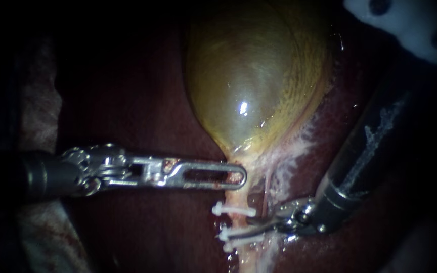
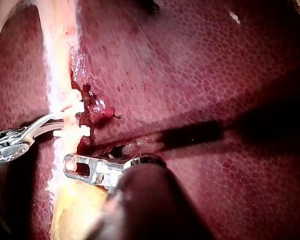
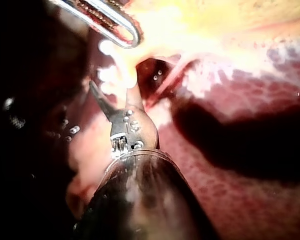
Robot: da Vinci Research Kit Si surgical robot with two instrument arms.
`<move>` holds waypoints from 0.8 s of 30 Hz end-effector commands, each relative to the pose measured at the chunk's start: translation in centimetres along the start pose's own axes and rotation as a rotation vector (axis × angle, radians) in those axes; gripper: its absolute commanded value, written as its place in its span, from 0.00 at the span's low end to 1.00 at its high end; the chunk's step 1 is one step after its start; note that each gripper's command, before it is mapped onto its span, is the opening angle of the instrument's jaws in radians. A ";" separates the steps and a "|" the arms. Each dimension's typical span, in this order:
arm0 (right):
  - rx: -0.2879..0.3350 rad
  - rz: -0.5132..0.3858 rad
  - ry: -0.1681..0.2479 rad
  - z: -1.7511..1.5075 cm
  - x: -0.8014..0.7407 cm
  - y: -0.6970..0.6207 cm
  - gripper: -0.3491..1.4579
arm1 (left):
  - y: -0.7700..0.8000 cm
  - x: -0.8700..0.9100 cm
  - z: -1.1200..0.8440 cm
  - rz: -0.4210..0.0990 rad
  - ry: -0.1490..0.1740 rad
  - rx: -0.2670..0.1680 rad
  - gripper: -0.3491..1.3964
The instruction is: Go to the cutting position left tube
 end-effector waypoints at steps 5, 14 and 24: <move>0.000 0.007 0.001 0.03 0.04 0.06 0.41 | 0.00 0.00 0.00 0.000 0.000 0.000 0.00; -0.001 0.026 0.004 0.09 0.11 0.14 0.34 | 0.01 0.00 0.00 0.000 0.000 0.000 0.00; -0.002 0.031 0.006 0.16 0.11 0.15 0.30 | 0.01 -0.01 0.00 0.000 0.000 0.001 0.00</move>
